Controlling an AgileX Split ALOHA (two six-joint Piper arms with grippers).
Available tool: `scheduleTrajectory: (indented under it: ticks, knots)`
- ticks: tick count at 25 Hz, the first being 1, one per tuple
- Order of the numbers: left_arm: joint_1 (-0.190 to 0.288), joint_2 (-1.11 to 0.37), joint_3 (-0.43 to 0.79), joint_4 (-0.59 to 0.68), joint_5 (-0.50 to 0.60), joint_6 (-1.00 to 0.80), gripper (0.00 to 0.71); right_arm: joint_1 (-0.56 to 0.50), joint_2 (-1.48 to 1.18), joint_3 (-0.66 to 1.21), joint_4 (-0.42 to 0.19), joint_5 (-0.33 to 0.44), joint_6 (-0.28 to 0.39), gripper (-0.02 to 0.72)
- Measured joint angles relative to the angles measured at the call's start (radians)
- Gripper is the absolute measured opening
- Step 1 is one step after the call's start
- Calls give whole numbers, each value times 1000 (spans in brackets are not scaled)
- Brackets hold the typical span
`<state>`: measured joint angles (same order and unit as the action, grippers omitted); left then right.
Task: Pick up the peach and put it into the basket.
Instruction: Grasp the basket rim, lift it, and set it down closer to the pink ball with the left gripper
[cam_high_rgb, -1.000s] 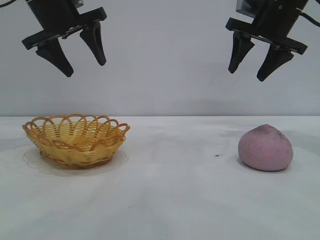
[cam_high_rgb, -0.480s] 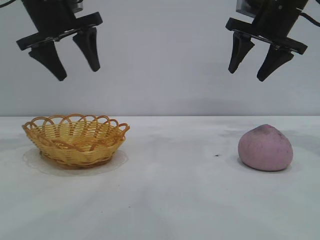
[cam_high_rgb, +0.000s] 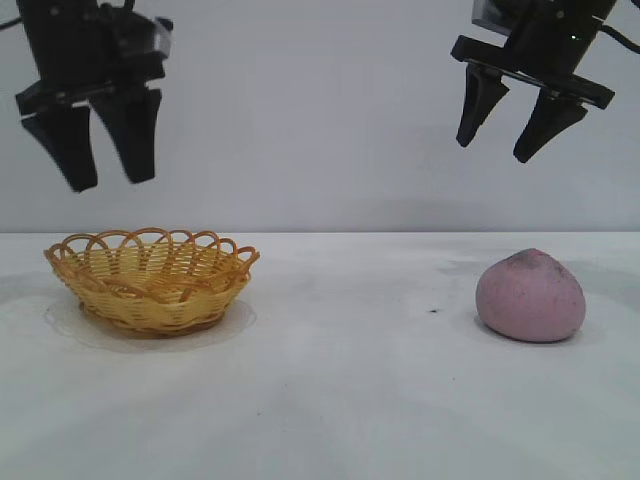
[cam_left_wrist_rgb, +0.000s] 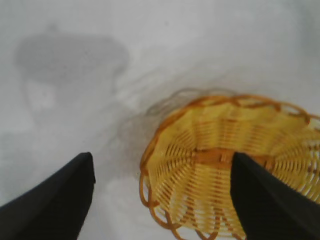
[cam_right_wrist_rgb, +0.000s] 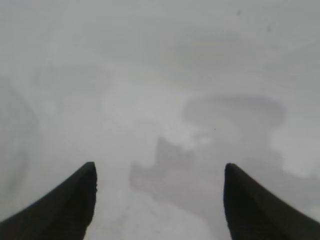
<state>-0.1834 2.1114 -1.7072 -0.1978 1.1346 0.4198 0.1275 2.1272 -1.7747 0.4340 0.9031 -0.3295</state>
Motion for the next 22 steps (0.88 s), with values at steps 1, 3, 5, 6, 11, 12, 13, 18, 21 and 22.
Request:
scheduleTrajectory:
  ticks: [1,3,5,6,11,12,13,18,21,22]
  knots:
    - [0,17,-9,7,29,7,527,0,0,0,0,0,0,456]
    - [0,45,-25,16,60,15,527,0,0,0,-2,0,0,456]
    - [0,60,-37,18,68,36,527,0,0,0,-2,0,0,456]
    - [0,65,-42,18,68,46,527,0,0,0,-2,2,0,456]
    - [-4,94,-52,25,68,103,527,0,0,0,-2,8,0,456]
    - [-6,104,-52,31,68,115,527,0,0,0,-2,8,0,456]
    - [-8,113,-53,34,64,125,527,0,0,0,-2,8,0,456]
    - [-21,152,-76,62,34,146,360,0,0,0,-6,8,0,456]
    - [-34,169,-102,71,29,152,226,0,0,0,-9,12,0,456]
    - [-36,174,-101,75,28,153,176,0,0,0,-11,14,0,456]
